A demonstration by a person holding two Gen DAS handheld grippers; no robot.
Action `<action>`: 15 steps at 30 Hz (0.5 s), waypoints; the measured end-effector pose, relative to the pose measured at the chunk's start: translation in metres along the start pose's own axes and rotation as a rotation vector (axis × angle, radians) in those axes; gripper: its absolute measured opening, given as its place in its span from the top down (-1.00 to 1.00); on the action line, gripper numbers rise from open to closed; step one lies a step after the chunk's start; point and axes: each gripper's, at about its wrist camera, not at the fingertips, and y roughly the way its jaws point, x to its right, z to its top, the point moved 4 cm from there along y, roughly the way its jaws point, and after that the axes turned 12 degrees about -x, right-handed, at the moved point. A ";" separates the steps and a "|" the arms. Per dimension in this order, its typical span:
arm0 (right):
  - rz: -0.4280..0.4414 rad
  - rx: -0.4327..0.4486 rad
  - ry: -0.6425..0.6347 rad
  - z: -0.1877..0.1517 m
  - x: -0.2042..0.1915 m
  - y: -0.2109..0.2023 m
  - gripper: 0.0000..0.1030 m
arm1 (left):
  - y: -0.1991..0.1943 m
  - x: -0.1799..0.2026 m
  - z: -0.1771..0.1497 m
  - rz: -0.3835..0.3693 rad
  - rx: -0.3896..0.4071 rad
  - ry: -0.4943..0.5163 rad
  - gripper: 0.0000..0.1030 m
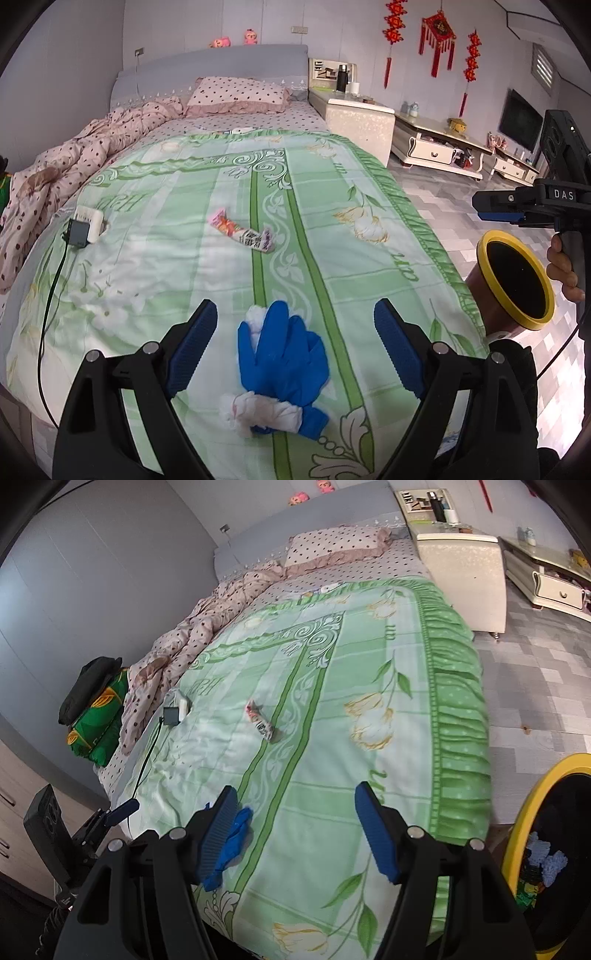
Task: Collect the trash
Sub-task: 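Move both tools back over the blue glove and white tissue on the bedspread, then grasp the white tissue with the left gripper while the right gripper grasps the blue glove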
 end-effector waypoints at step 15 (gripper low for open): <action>0.086 -0.237 -0.079 -0.020 -0.069 0.117 -0.22 | 0.050 -0.044 -0.061 -0.035 -0.107 -0.136 -0.61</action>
